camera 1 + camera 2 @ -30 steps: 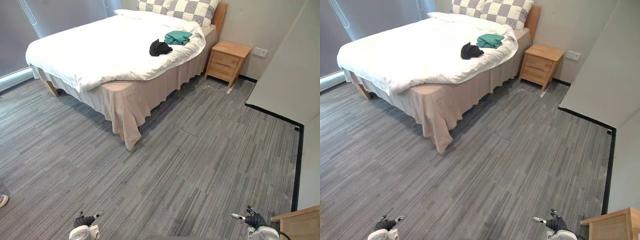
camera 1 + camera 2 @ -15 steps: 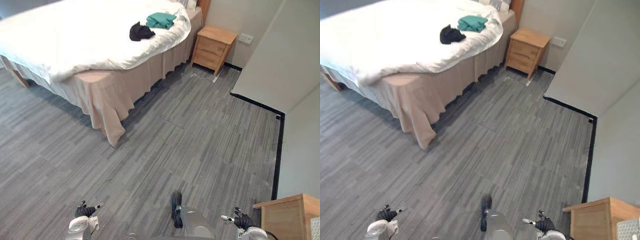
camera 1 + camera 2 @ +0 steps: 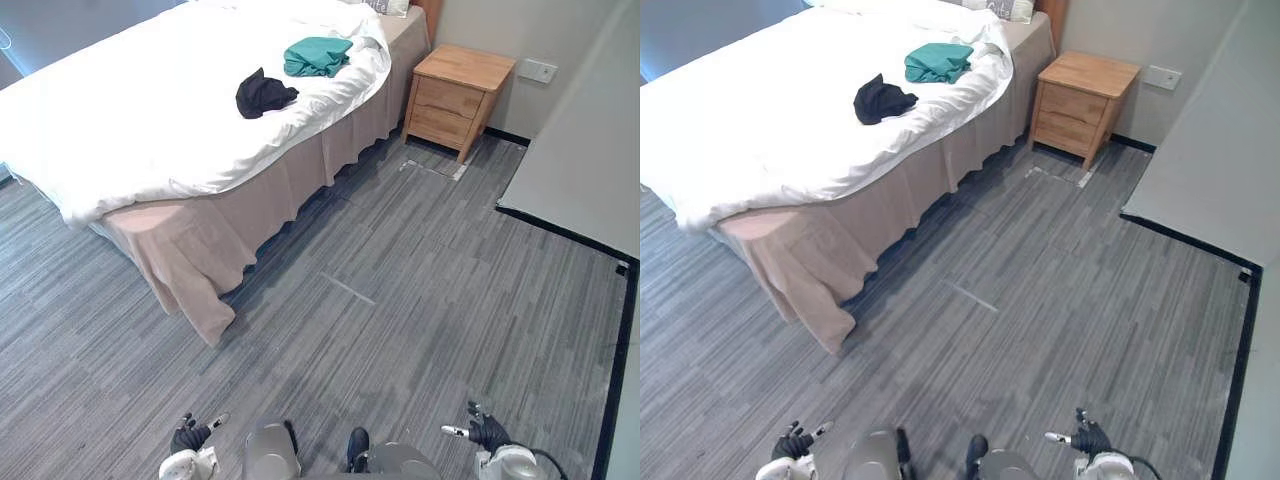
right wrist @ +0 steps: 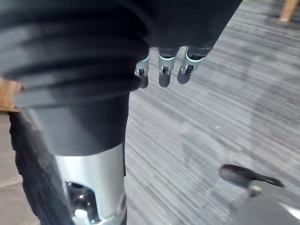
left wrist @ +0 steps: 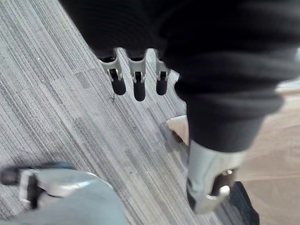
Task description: Tidy the bed and pick cloth on bed and put in laundry
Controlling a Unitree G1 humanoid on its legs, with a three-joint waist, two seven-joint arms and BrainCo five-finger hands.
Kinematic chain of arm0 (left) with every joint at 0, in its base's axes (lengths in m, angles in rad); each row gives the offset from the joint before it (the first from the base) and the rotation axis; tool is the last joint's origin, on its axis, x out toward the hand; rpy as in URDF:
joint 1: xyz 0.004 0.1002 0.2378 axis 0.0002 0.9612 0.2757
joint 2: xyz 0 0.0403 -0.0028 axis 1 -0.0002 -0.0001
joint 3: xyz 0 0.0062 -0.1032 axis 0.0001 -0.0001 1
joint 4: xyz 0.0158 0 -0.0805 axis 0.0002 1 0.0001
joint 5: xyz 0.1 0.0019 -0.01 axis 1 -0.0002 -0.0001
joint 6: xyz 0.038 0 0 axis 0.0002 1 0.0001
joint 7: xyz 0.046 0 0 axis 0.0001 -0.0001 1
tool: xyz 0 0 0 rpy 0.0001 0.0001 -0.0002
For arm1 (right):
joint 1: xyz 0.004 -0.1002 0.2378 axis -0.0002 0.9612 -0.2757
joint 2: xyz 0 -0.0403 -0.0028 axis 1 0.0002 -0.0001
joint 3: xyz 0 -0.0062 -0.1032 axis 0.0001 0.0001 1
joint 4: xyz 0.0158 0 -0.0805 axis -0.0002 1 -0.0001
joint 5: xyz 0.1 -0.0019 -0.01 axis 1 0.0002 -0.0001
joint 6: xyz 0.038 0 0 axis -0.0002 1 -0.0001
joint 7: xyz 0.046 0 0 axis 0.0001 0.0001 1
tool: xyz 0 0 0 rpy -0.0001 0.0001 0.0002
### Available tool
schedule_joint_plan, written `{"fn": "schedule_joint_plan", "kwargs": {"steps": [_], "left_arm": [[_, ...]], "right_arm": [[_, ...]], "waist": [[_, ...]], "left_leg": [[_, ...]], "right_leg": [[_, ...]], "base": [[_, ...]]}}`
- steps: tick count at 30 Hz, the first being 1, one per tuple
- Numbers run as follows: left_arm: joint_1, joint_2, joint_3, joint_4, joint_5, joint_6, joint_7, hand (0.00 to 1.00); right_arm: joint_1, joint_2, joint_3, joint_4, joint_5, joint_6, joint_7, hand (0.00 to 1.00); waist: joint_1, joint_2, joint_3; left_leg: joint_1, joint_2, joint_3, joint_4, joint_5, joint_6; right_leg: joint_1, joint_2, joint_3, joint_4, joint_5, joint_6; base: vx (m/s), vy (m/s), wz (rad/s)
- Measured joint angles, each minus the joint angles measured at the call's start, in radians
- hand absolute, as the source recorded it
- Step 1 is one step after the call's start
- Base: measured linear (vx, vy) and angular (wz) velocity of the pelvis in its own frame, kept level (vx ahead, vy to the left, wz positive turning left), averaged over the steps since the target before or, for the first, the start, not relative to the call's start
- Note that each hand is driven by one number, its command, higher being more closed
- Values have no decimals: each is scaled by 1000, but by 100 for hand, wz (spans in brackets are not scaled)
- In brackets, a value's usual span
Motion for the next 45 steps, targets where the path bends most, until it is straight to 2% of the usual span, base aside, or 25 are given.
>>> {"fn": "schedule_joint_plan", "kwargs": {"steps": [2, 3, 4, 6, 7, 9, 12, 14, 15, 16, 17, 18, 19, 21, 23, 24, 25, 27, 28, 29, 33, 37, 40, 43, 45], "left_arm": [[-1, -3, 1, -4, -1, 15, 11, 0], [-3, -11, 1, -1, -4, 31, 28, 0], [-16, -10, 1, 16, 0, 49, 40, 0], [-32, -10, -11, 28, 13, 58, 41, 0], [-37, 1, -42, 32, 30, 61, 39, 0], [-38, 12, -52, 34, 29, 61, 40, 0], [-74, 43, -57, 27, 27, 61, 41, 0], [-107, 70, -58, 27, 39, 61, 40, 0], [-97, 77, -50, 25, 47, 62, 41, 0], [-87, 81, -40, 25, 48, 63, 43, 0], [-65, 81, -17, 21, 48, 63, 45, 0], [-63, 39, 5, 19, 43, 64, 53, 0], [-49, 16, 8, 4, 37, 64, 58, 0], [-47, -36, 15, -26, 29, 57, 55, 0], [-27, -51, 18, -28, 31, 47, 54, 0], [-20, -53, 17, -23, 37, 43, 50, 0], [-21, -54, 16, -17, 40, 43, 43, 0], [-19, -53, -4, -11, 49, 24, 33, 0], [-19, -54, -4, -9, 49, 13, 30, 0], [-15, -51, -4, -8, 49, 2, 27, 0], [-23, 21, -48, -10, 92, -29, 17, 0], [-74, 50, -74, -13, 185, -59, 24, 0], [-126, 82, -92, -39, 176, -70, 38, 0], [-162, 136, -90, -93, 80, -94, 43, 0], [-183, 168, -57, -143, -15, -107, 95, 0]], "right_arm": [[-1, -11, 8, 1, 0, 1, 2, 0], [-2, -24, 27, 7, -1, 0, 7, 0], [-41, -7, 37, 43, -1, -4, 11, 0], [-49, 14, 36, 80, -1, -13, 14, 0], [-42, 38, 36, 95, -2, -12, 12, 0], [-23, 65, 37, 97, -2, -16, 11, 0], [-7, 95, 59, 91, 1, -32, -7, 0], [16, 127, 60, 89, 25, -19, -33, 0], [22, 153, 70, 90, 42, -10, -44, 0], [27, 159, 74, 93, 42, -9, -45, 0], [31, 166, 74, 93, 42, -7, -45, 0], [16, 142, 63, 105, 41, -2, -44, 0], [7, 131, 56, 105, 40, 4, -43, 0], [-14, 101, 42, 94, 37, 26, -35, 0], [-23, 101, 32, 94, 37, 41, -30, 0], [-33, 104, 21, 91, 37, 41, -30, 0], [-41, 102, 16, 90, 37, 41, -31, 0], [-58, 86, 14, 84, 38, 37, -33, 0], [-60, 83, 13, 86, 38, 37, -38, 0], [-60, 89, 15, 90, 40, 37, -42, 0], [-39, 121, 18, 102, 43, 38, -49, 0], [-17, 126, 24, 107, 43, 33, -55, 0], [-12, 126, 48, 126, 40, 33, -59, 0], [8, 127, 76, 126, 40, 34, -68, 0], [21, 126, 76, 126, 37, 49, -75, 0]], "waist": [[0, 2, -13], [0, 17, -32], [-3, 3, -44], [-23, -25, -41], [-41, -37, -36], [-42, -32, -33], [-50, -22, -32], [-55, -52, -34], [-49, -106, -36], [-46, -128, -42], [-37, -163, -61], [-33, -128, -60], [-31, -98, -64], [-46, -42, -47], [-33, -26, -49], [-33, -28, -49], [-33, -28, -49], [-34, -18, -54], [-33, -17, -57], [-34, -25, -65], [-42, -80, -97], [-54, -77, -106], [-65, -70, -104], [-83, -71, -105], [-92, -69, -106]], "left_leg": [[22, -55, 35, -113, 16, 37], [35, -69, 24, -149, 28, 116], [42, -91, 9, -125, 79, 233], [76, -138, -75, -135, 51, 211], [140, -168, -146, -134, 33, 189], [236, -173, -236, -145, 2, 150], [326, -164, -426, -188, -30, 102], [365, -173, -546, -224, -42, 72], [400, -189, -581, -207, -68, 31], [403, -199, -593, -182, -90, 21], [383, -219, -592, -105, -147, 3], [367, -176, -573, -18, -219, -30], [349, -143, -543, 25, -234, -56], [230, -41, -435, 322, -253, -126], [192, 71, -324, 440, -260, -114], [193, 103, -293, 393, -260, -106], [196, 106, -291, 333, -252, -103], [229, 80, -347, -19, -95, -115], [253, 62, -379, -105, 19, -172], [282, 34, -389, -156, 43, -176], [372, -12, -350, -274, 63, -173], [429, -15, -310, -325, 64, -174], [449, -12, -276, -327, 64, -174], [457, -13, -273, -332, 64, -174], [456, -16, -264, -355, 82, -174]], "right_leg": [[35, 6, -39, 32, -56, 41], [3, 10, -68, 160, -119, 82], [-100, -53, -108, 465, -163, 138], [-238, -152, -94, 792, -111, 182], [-276, -185, -57, 855, -156, 186], [-279, -198, -14, 776, -192, 184], [-334, -157, 114, 532, -172, 211], [-387, -146, 258, 283, -44, 282], [-400, -160, 301, 193, 86, 270], [-400, -163, 315, 169, 140, 245], [-398, -184, 325, 147, 237, 174], [-386, -163, 286, 171, 217, 132], [-374, -156, 264, 157, 223, 111], [-273, -146, 212, 53, 192, 99], [-212, -144, 166, 30, 184, 87], [-185, -155, 155, 23, 176, 89], [-178, -164, 152, 23, 172, 92], [-172, -188, 144, 25, 158, 114], [-167, -194, 150, 25, 146, 132], [-167, -208, 158, 25, 139, 141], [-167, -239, 161, 53, 126, 160], [-164, -236, 160, 81, 125, 162], [-192, -235, 160, 132, 126, 162], [-188, -236, 155, 126, 130, 164], [-188, -234, 148, 90, 149, 164]], "base": [[589, 39, 42], [781, 85, 52], [769, 88, 65], [520, 81, 119], [411, 81, 156], [495, 14, 156], [426, -153, 169], [421, -304, 229], [383, -302, 152], [469, -366, 111], [505, -395, 59], [483, -370, 49], [396, -225, 66], [342, -121, 90], [319, -143, 41], [312, -122, 19], [304, -76, 17], [272, 29, 7], [250, 97, -6], [180, 87, -4], [166, 113, -14], [90, 30, -25], [12, 9, -35], [-31, -11, -10], [-79, -20, -17]]}}
